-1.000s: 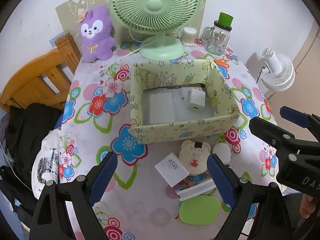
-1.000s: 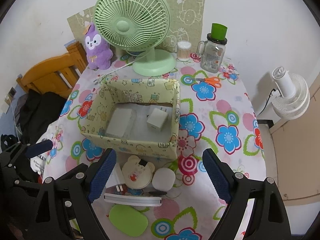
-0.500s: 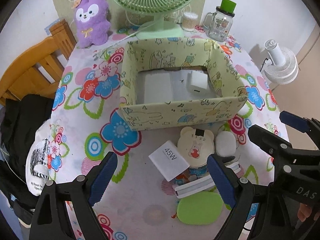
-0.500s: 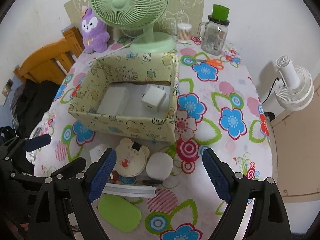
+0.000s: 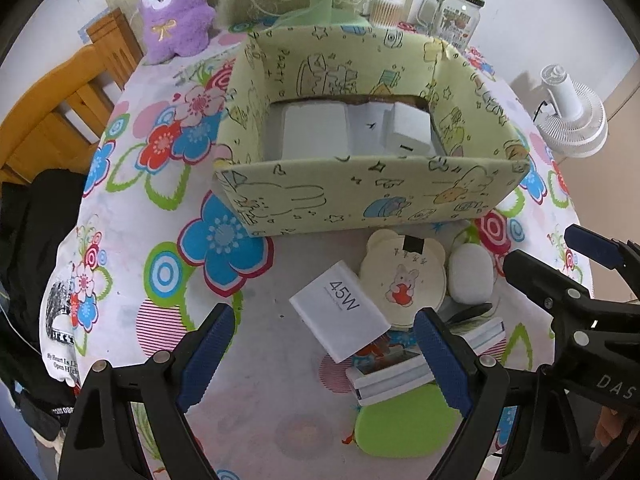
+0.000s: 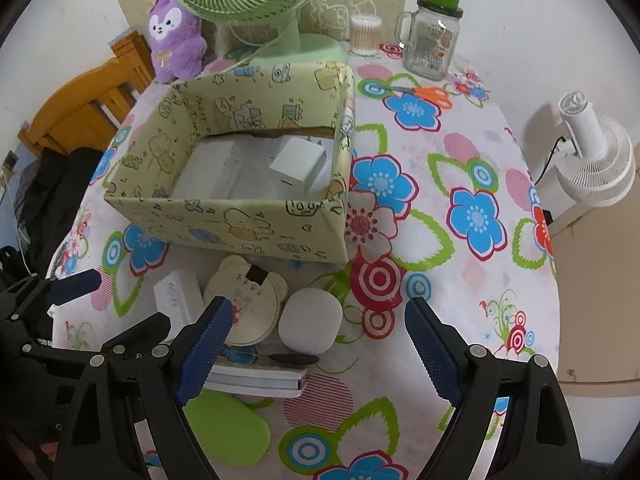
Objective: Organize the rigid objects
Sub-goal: 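Lower the left gripper onto the white plug charger and close it, then lift the white plug charger with the left gripper toward the box, then carry the plug charger over the box with the left gripper while the right gripper carries the white ball, then lower the plug charger into the box and open the left gripper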
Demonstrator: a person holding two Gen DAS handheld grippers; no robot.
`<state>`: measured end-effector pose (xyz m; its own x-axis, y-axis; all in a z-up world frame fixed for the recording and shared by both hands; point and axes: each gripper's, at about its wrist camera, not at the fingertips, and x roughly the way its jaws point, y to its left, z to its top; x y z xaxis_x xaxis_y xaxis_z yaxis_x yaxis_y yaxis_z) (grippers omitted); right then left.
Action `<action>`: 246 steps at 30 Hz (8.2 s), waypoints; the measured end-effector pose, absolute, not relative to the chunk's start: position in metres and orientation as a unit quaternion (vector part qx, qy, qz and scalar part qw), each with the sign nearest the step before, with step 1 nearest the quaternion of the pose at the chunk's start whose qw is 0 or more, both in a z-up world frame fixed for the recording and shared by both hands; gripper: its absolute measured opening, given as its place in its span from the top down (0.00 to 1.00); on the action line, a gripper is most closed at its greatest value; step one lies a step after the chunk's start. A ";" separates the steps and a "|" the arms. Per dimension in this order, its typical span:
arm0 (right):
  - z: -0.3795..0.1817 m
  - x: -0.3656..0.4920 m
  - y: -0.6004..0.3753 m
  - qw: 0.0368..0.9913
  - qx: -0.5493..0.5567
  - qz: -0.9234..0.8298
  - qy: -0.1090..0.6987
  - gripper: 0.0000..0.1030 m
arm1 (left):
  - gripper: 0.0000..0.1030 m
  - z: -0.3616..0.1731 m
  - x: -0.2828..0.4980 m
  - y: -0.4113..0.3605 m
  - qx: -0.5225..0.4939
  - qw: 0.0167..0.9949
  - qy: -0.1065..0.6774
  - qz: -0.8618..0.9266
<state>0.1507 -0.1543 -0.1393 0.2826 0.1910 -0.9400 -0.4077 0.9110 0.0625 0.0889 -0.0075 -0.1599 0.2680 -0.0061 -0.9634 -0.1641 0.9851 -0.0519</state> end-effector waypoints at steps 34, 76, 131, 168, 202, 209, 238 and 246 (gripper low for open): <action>-0.203 0.167 -0.153 0.758 -0.087 0.146 0.629 0.13 | 0.19 -0.225 0.109 -0.009 -0.069 0.760 0.645 0.036; -0.205 0.151 -0.126 0.762 -0.063 0.136 0.630 0.51 | 0.47 -0.215 0.101 -0.004 -0.073 0.762 0.643 0.011; -0.159 0.146 -0.106 0.771 -0.063 0.162 0.612 0.50 | 0.52 -0.164 0.104 -0.013 -0.032 0.789 0.613 -0.003; -0.045 0.140 -0.112 0.825 -0.058 0.181 0.532 0.50 | 0.52 -0.060 0.096 -0.018 -0.013 0.845 0.535 0.001; -0.067 0.228 -0.109 0.817 -0.055 0.170 0.549 0.50 | 0.52 -0.088 0.186 -0.016 -0.042 0.835 0.548 -0.022; -0.076 0.240 -0.105 0.812 -0.059 0.172 0.555 0.50 | 0.52 -0.100 0.199 -0.016 -0.043 0.830 0.556 -0.020; -0.118 0.254 -0.106 0.793 -0.060 0.173 0.581 0.50 | 0.51 -0.151 0.206 -0.015 -0.098 0.795 0.598 -0.025; -0.118 0.252 -0.105 0.792 -0.064 0.180 0.580 0.50 | 0.11 -0.133 0.203 -0.021 -0.039 0.818 0.573 -0.025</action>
<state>0.2523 -0.1052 -0.1176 0.2625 0.2106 -0.9417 -0.3589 0.9272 0.1073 0.2029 -0.0215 -0.1330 0.3428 -0.0845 -0.9356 -0.0039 0.9958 -0.0914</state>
